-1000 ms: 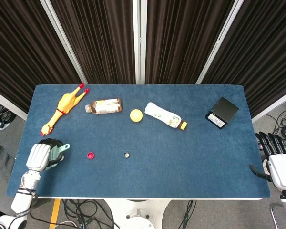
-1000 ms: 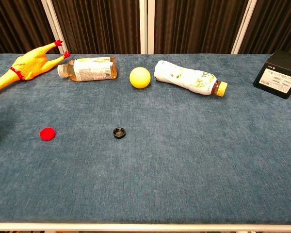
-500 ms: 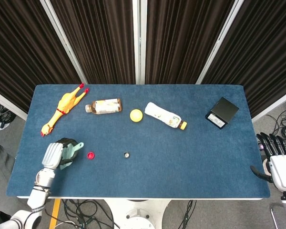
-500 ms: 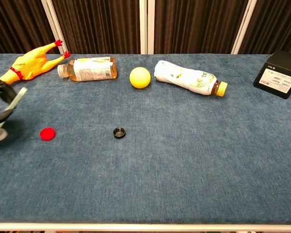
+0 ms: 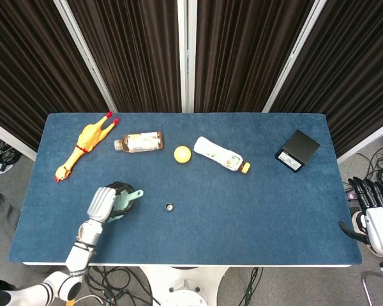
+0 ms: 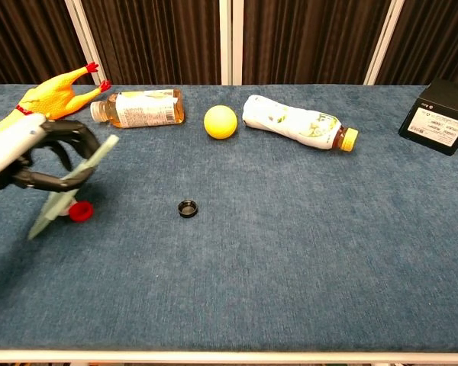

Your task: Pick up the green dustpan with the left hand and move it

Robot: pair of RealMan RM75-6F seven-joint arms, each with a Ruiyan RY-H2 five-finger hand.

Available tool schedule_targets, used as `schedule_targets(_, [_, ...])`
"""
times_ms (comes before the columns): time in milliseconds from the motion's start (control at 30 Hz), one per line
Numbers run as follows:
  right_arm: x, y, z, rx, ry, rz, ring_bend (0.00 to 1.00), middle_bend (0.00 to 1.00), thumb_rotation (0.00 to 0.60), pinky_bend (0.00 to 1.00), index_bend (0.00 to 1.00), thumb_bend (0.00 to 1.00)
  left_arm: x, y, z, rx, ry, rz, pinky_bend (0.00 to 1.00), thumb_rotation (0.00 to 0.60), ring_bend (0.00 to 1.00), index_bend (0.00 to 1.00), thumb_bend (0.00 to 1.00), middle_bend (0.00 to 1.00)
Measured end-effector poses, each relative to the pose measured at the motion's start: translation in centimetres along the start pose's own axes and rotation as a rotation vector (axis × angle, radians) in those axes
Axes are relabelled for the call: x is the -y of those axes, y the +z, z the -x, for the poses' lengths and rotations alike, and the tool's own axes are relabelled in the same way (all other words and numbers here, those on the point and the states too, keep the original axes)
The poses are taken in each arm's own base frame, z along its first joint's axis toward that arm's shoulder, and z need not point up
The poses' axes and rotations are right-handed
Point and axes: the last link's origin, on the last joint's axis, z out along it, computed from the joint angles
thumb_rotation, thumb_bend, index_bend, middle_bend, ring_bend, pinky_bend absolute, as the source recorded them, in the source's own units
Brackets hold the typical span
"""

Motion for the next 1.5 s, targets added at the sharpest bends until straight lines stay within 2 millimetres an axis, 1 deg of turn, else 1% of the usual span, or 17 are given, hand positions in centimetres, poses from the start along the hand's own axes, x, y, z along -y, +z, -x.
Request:
schedule_targets(200, [-0.4,0.0,0.1,0.006,0.004,0.009,0.00,0.07,0.600,0.00,0.00,0.10,-3.2,1.1,2.1,0.033,-0.029,0.025,0.47,0.600,0.39,0.52,0.46,0.57])
schedule_targets(500, [-0.8,0.0,0.0,0.004,0.009,0.011,0.00,0.07,0.600,0.00,0.00,0.10,-7.5,3.3,4.5,0.079,-0.095,0.070,0.47,0.600,0.39,0.52,0.46,0.57])
schedule_targets(600, [-1.0,-0.1,-0.1,0.001,0.012,0.016,0.00,0.07,0.600,0.00,0.00,0.10,-8.8,3.8,5.0,0.091,-0.107,0.094,0.47,0.600,0.39,0.52,0.46,0.57])
schedule_targets(700, [-1.2,-0.2,-0.1,0.001,0.013,0.020,0.00,0.07,0.600,0.00,0.00,0.10,-9.6,4.2,4.7,0.078,-0.108,0.114,0.47,0.600,0.39,0.52,0.46,0.57])
schedule_targets(800, [-1.3,-0.2,-0.1,0.000,0.016,0.019,0.00,0.07,0.600,0.00,0.00,0.10,-9.8,4.3,3.8,0.051,-0.104,0.125,0.47,0.600,0.39,0.52,0.47,0.57])
schedule_targets(900, [-1.4,0.1,0.1,0.002,0.020,0.013,0.00,0.07,0.600,0.00,0.00,0.10,-9.7,4.0,2.6,0.026,-0.101,0.128,0.47,0.600,0.39,0.52,0.47,0.57])
schedule_targets(967, [-1.4,0.2,0.2,0.006,0.022,0.007,0.00,0.07,0.600,0.00,0.00,0.10,-9.6,3.5,2.1,0.021,-0.108,0.127,0.47,0.600,0.39,0.52,0.47,0.57])
schedule_targets(1100, [-1.4,0.7,0.4,0.015,0.024,-0.009,0.00,0.07,0.600,0.00,0.00,0.10,-9.6,1.7,1.5,0.039,-0.135,0.121,0.47,0.600,0.39,0.52,0.47,0.57])
schedule_targets(1200, [-1.3,0.9,0.2,0.016,0.021,-0.018,0.00,0.07,0.600,0.00,0.00,0.10,-9.9,0.2,1.8,0.062,-0.161,0.111,0.46,0.600,0.39,0.52,0.47,0.57])
schedule_targets(1267, [-1.3,0.9,0.1,0.014,0.020,-0.021,0.00,0.07,0.600,0.00,0.00,0.10,-10.1,-0.2,2.1,0.064,-0.170,0.104,0.44,0.600,0.39,0.52,0.48,0.57])
schedule_targets(1367, [-1.4,0.8,0.0,0.013,0.019,-0.019,0.00,0.07,0.600,0.00,0.00,0.10,-10.5,-0.3,2.8,0.057,-0.163,0.100,0.44,0.600,0.39,0.52,0.48,0.57])
schedule_targets(1500, [-1.5,0.5,-0.3,0.013,0.017,-0.011,0.00,0.07,0.600,0.00,0.00,0.10,-10.2,0.0,3.9,0.016,-0.078,0.099,0.43,0.600,0.39,0.52,0.48,0.57])
